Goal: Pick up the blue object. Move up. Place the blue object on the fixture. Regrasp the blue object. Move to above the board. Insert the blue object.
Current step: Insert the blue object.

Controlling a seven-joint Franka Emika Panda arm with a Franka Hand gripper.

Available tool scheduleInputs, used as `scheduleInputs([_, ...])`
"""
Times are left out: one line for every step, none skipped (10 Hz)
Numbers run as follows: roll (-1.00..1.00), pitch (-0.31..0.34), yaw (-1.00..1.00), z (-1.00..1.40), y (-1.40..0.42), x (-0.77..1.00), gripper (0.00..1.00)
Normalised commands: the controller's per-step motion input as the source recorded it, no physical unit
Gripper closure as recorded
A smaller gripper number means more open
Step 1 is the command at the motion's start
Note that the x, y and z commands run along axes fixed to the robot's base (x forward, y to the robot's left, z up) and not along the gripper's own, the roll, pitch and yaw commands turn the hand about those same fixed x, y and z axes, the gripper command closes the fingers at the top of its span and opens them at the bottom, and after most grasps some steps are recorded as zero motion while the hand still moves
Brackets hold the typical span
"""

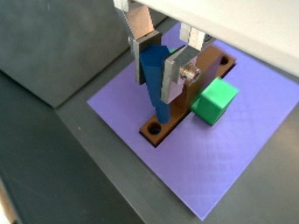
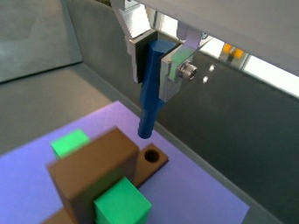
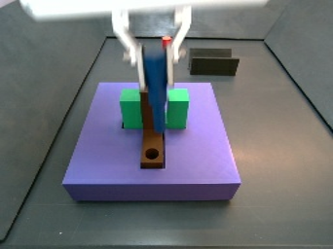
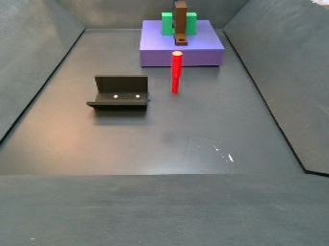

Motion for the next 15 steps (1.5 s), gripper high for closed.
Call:
scheduleInputs([0.27, 0.0, 0.11, -0.34, -0.27, 0.0, 1.0])
scheduleInputs([0.27, 0.026, 0.05, -0.28, -0.25, 0.0, 1.0])
scheduleInputs([0.24, 0.044, 0.03, -0.29, -0.21, 0.0, 1.0])
scheduleInputs([0.12, 0.021, 0.03, -0.28, -0.15, 0.0, 1.0])
scheduleInputs([0.06, 0.014, 0.0, -0.23, -0.09, 0.0, 1.0])
scheduleInputs([0.03, 0.01, 0.0, -0.22, -0.04, 0.0, 1.0])
scheduleInputs([0.03, 0.04, 0.0, -0.17, 0.0, 0.0, 1.0])
scheduleInputs([0.03, 0.09, 0.0, -0.02, 0.0, 0.01, 1.0])
scheduleInputs([0.06, 0.096, 0.0, -0.01, 0.0, 0.06, 1.0])
scheduleInputs([0.06, 0.073, 0.0, -0.03, 0.0, 0.02, 1.0])
scheduleInputs([0.06, 0.061, 0.0, -0.06, 0.0, 0.02, 1.0])
scheduleInputs([0.05, 0.074, 0.0, -0.01, 0.0, 0.03, 1.0])
scheduleInputs([0.04, 0.079, 0.0, 0.0, 0.0, 0.04, 1.0])
scheduleInputs([0.02, 0.086, 0.0, 0.0, 0.0, 0.07, 1.0])
scheduleInputs([0.0, 0.066, 0.0, 0.0, 0.02, 0.08, 1.0])
